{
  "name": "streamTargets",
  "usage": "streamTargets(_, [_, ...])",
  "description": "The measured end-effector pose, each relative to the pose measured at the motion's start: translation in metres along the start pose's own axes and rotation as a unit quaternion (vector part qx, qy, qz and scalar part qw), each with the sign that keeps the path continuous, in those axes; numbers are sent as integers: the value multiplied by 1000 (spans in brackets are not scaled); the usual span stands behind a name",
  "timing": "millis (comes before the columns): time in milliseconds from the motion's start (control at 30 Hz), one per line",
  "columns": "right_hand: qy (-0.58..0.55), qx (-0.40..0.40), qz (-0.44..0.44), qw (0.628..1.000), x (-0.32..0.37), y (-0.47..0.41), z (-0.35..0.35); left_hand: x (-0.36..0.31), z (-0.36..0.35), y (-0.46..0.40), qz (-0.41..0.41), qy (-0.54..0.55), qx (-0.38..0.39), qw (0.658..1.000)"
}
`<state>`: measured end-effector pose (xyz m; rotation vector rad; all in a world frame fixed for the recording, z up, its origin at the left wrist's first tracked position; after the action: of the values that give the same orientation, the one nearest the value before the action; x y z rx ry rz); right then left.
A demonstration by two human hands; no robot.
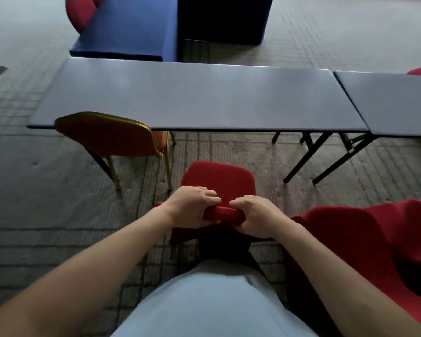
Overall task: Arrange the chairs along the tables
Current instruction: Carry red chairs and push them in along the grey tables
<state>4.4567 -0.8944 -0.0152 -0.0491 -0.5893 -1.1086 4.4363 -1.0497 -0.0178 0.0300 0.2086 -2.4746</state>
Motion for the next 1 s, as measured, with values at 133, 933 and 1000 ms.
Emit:
streamTargets(133, [21,21,21,999,-20,-71,-1,58,-27,-14,41,15,27,999])
streamTargets(933, [-125,87,-55,987,-150,-459,194,416,-28,-250,237,156,44,958])
streamTargets(1000, [-123,90,-67,986,-151,-457,193,416,-27,-250,231,163,50,958])
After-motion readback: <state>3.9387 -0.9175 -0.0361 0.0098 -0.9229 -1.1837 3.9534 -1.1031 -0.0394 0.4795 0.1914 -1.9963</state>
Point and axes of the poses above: each hand's wrist, its own y-axis away from the middle knuckle, its own z-axis out of the back of the hand, x = y × z, the point moved 6 cm from there along -y, towards the middle knuckle, and after that the axes turned 7 degrees about -y, right-handed, at the moved point
